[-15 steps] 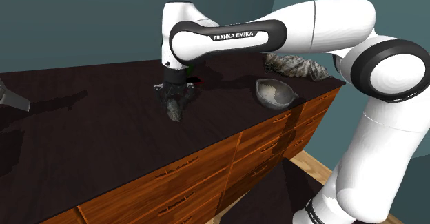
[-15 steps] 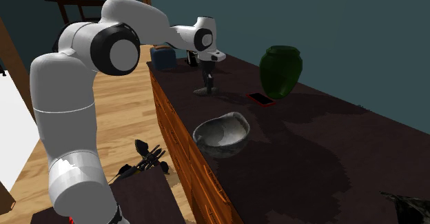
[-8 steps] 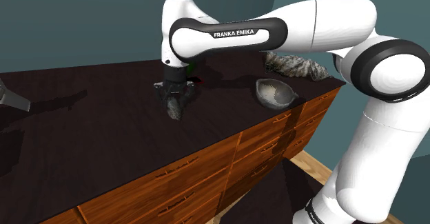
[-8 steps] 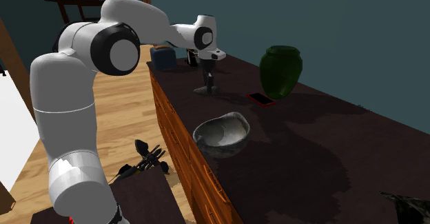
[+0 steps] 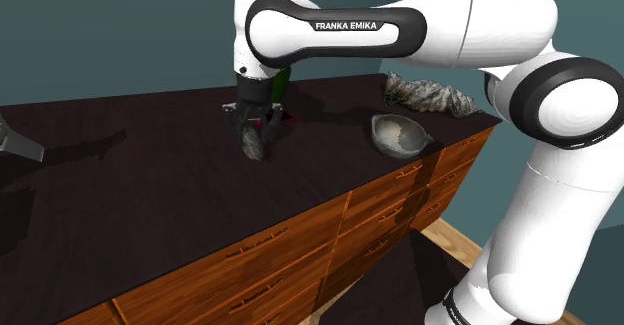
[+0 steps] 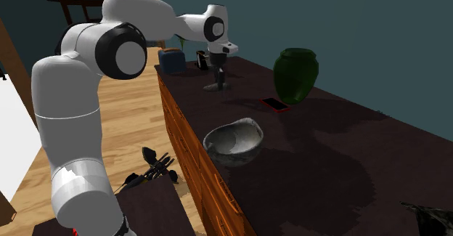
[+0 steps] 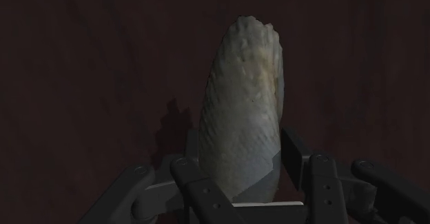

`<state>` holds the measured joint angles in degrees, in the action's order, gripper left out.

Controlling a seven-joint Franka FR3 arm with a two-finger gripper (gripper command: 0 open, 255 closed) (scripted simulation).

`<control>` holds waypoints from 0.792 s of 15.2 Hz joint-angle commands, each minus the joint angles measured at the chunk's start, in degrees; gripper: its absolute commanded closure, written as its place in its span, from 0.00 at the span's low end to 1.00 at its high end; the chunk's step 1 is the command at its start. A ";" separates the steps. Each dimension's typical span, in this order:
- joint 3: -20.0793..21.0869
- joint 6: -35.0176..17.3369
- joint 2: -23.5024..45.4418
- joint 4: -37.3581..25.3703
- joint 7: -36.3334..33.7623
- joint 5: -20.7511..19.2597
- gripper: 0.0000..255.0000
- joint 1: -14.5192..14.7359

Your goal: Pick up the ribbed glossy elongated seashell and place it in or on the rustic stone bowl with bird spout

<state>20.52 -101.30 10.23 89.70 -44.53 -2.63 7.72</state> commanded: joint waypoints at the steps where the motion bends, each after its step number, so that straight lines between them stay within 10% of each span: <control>1: 0.05 1.82 0.11 -1.90 -0.08 -0.03 1.00 0.10; 12: 0.29 11.16 2.19 -13.19 -0.51 -0.79 1.00 0.90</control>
<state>20.80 -90.93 12.23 77.45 -45.04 -3.35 8.57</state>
